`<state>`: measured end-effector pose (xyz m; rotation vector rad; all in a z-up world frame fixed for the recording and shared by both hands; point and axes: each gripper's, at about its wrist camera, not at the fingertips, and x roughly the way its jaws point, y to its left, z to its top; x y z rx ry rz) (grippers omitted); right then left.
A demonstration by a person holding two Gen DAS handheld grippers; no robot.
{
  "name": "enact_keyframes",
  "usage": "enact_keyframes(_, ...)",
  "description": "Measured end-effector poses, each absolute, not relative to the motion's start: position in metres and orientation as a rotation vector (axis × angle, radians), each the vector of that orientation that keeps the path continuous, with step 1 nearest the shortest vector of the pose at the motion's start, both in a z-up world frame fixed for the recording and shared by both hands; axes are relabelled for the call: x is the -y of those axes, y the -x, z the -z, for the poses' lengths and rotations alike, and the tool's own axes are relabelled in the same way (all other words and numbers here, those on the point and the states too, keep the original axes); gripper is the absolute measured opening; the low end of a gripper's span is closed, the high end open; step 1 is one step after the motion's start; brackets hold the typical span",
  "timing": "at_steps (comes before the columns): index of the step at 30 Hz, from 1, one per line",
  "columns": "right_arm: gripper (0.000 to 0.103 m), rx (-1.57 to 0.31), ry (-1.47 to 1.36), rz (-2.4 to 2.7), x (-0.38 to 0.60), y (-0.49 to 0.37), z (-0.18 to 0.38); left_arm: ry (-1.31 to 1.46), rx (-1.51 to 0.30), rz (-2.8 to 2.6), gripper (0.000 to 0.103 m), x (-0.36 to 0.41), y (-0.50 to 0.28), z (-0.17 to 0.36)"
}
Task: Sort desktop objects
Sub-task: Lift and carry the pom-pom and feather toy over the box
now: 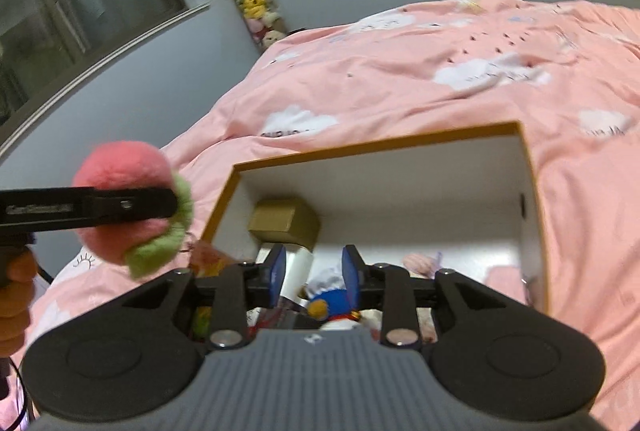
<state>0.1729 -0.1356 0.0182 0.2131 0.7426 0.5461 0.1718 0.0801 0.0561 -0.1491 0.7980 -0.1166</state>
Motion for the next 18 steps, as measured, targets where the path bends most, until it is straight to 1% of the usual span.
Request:
enact_keyframes(8, 0.034, -0.734, -0.178, -0.526, 0.146, -0.173, -0.007, 0.105, -0.91, 0.133, 0.048, -0.057, -0.217, -0.003)
enact_keyframes(13, 0.034, -0.758, -0.2, -0.527, 0.15, -0.178, 0.001, 0.065, -0.968, 0.135, 0.049, -0.052, -0.234, 0.016)
enact_keyframes(18, 0.034, -0.775, -0.212, -0.541, 0.151, -0.18, 0.007, 0.027, -0.984, 0.116, 0.051, -0.051, -0.239, 0.026)
